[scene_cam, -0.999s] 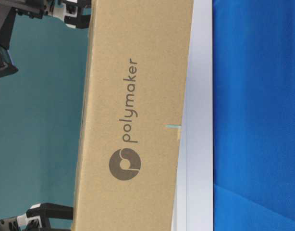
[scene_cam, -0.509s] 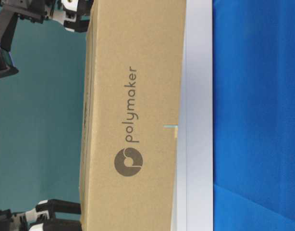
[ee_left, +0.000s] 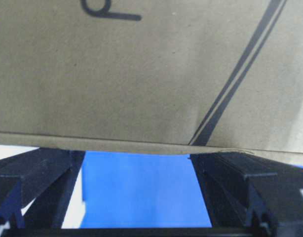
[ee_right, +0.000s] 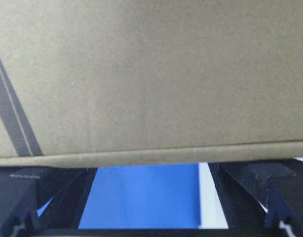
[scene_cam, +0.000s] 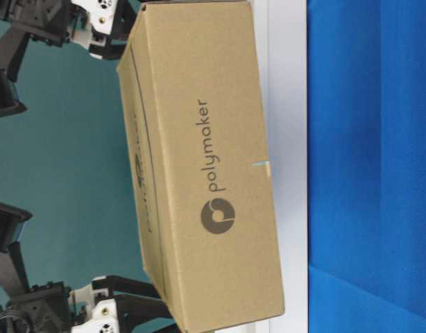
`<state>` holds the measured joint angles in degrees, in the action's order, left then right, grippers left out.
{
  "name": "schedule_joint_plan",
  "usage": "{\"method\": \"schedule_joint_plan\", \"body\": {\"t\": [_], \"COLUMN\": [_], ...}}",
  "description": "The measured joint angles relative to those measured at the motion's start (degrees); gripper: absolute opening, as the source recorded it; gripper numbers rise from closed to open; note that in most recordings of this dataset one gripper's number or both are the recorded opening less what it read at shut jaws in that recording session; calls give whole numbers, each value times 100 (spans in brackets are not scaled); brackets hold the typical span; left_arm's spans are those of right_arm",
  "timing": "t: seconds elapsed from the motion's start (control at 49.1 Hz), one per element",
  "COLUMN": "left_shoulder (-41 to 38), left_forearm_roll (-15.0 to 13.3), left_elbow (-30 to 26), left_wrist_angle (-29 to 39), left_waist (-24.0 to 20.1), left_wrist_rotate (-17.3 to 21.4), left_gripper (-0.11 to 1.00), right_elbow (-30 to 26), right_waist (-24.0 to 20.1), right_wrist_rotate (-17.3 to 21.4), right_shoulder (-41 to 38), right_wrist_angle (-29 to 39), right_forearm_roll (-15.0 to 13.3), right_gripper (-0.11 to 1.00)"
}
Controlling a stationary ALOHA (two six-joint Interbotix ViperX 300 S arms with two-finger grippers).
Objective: Place the cardboard box on the stand after clamping it between your arms.
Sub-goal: 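Carry the clamped box forward over the white stand, then lower the box onto the white stand with both grippers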
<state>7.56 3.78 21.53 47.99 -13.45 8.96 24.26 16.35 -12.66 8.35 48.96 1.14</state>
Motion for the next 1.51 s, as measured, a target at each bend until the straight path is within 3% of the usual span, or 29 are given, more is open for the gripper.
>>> {"method": "schedule_joint_plan", "body": {"t": [0.387, 0.713, 1.039, 1.264, 1.508], "left_shoulder": [-229, -396, -413, -615, -826], "left_forearm_roll": [18, 53, 70, 79, 79], "left_elbow": [-167, -475, -598, -598, -853], "left_wrist_angle": [-246, -246, -246, -246, -246], "left_waist": [-229, -527, -1011, -1213, -1512], "left_wrist_rotate": [536, 721, 914, 993, 1230], "left_gripper": [82, 82, 82, 82, 82], "right_elbow": [9, -35, -659, -940, -1169], "right_waist": [316, 765, 1222, 1477, 1749], "right_wrist_rotate": [-369, -712, -1257, -1661, -1898], "right_shoulder": [-158, -510, -826, -932, -1002], "right_wrist_angle": [-9, -9, -9, -9, -9], "right_forearm_roll": [-9, -9, -9, 439, 606], "right_gripper": [97, 97, 97, 97, 97]}}
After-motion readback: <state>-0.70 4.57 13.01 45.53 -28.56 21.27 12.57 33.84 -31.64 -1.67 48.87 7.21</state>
